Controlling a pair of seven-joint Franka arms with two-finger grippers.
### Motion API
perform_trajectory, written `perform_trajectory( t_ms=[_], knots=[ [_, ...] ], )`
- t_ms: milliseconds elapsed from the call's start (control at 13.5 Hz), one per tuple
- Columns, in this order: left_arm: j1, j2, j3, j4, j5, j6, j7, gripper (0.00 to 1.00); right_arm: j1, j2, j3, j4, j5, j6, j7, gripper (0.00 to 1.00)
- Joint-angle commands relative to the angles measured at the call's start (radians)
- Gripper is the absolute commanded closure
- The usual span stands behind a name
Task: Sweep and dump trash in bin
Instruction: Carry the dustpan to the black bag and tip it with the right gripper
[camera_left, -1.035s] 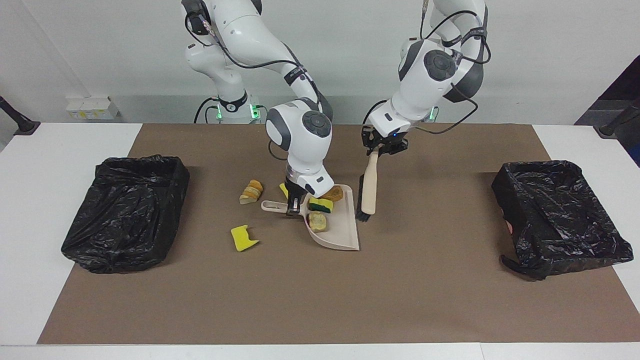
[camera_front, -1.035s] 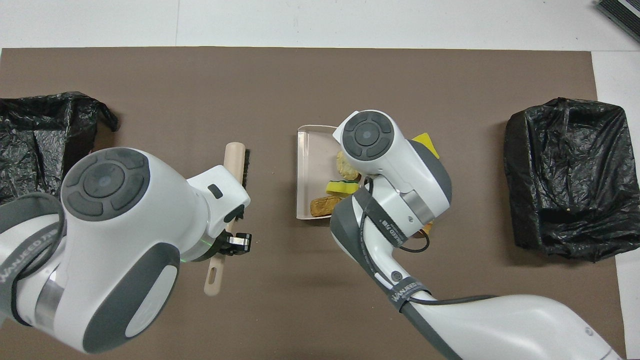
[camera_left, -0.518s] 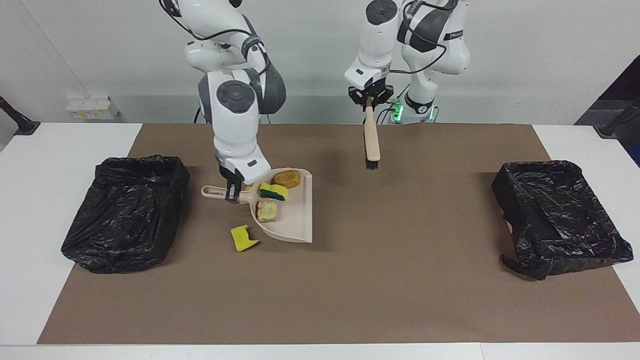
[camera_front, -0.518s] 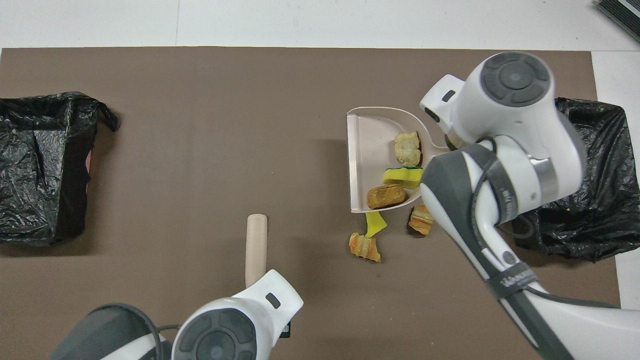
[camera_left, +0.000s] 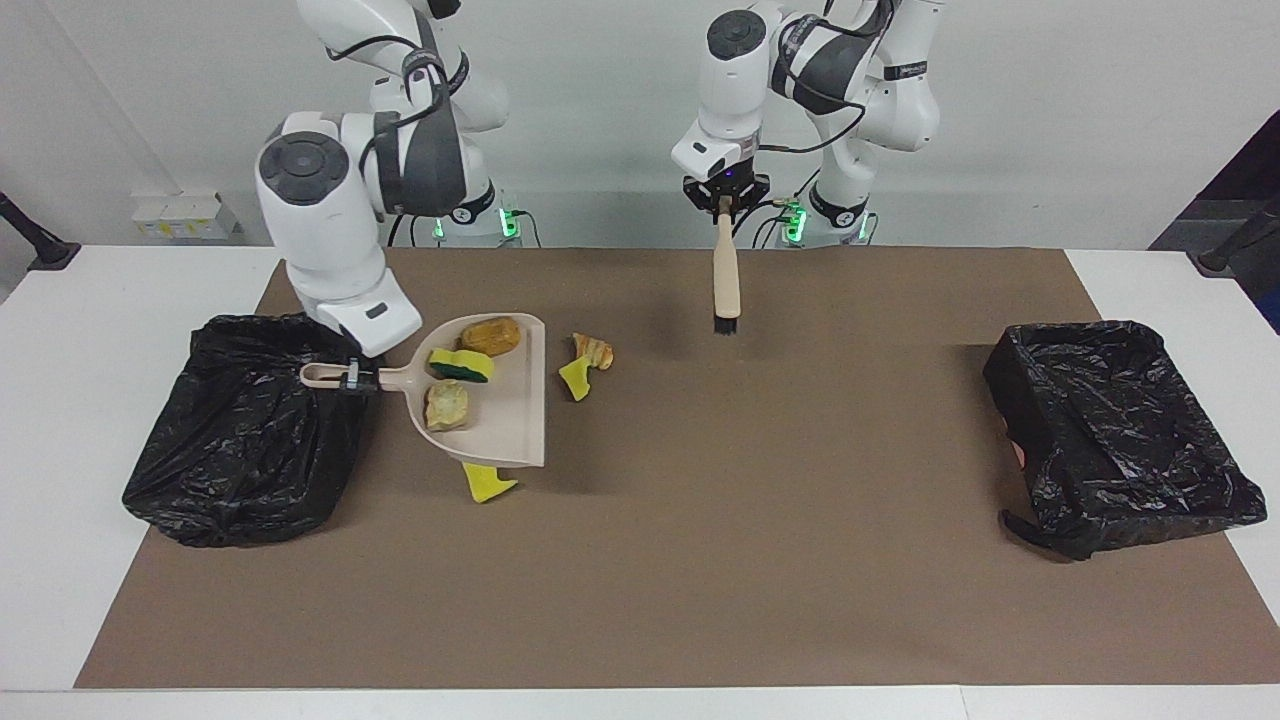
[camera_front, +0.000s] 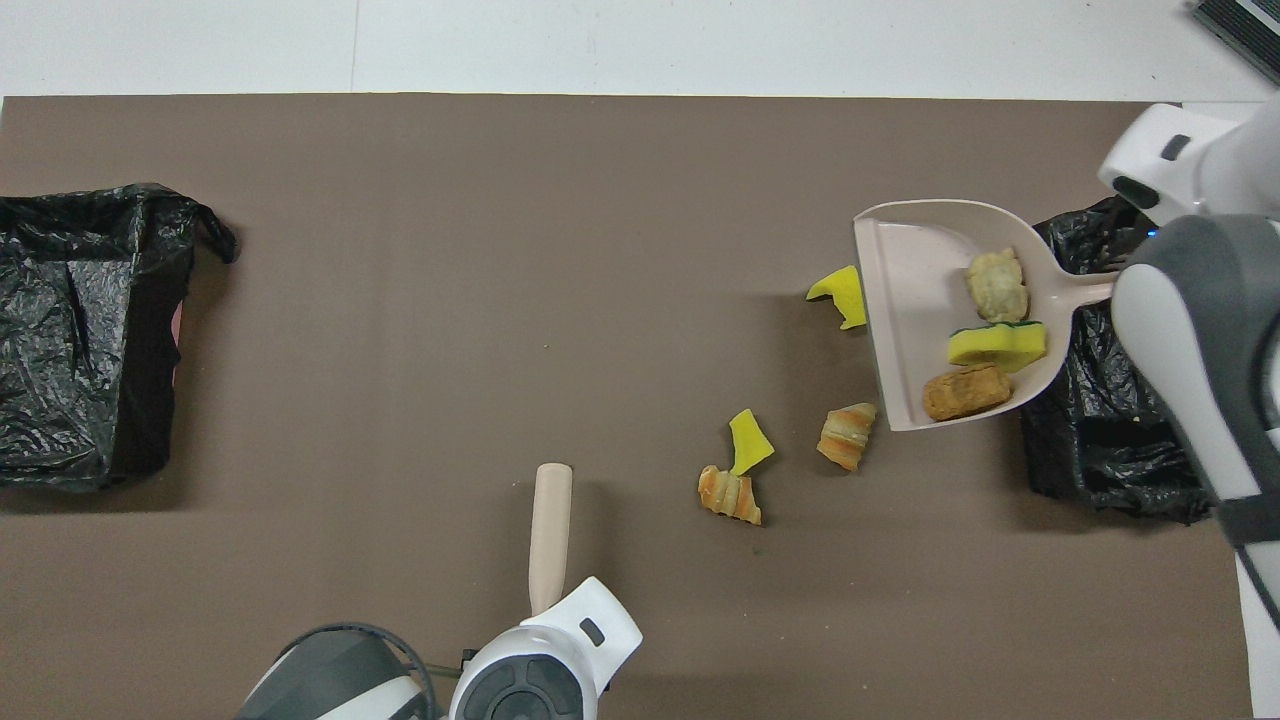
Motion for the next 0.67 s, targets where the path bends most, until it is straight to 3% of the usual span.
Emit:
perform_trajectory(
  t_ms=[0, 222, 370, 591],
  knots=[
    [-0.058, 0.045, 0.016, -0.032, 0.003, 0.103, -0.117, 1.0, -0.098, -0.029, -0.003, -0.002, -0.088, -0.017, -0.106, 1.0],
    [-0.049, 0.082, 0.016, -0.039, 0.002, 0.176, -0.16, 1.0, -0.219, -0.031, -0.001, -0.015, -0.224, 0.134, -0.137, 1.0],
    [-0.043, 0.094, 0.018, -0.045, 0.002, 0.182, -0.158, 1.0, -0.231, -0.028, -0.004, -0.045, -0.353, 0.262, -0.115, 1.0],
    [-0.006, 0.099, 0.018, -0.059, 0.002, 0.208, -0.149, 1.0, -0.231, -0.005, -0.003, -0.1, -0.592, 0.328, 0.078, 1.0]
  ],
)
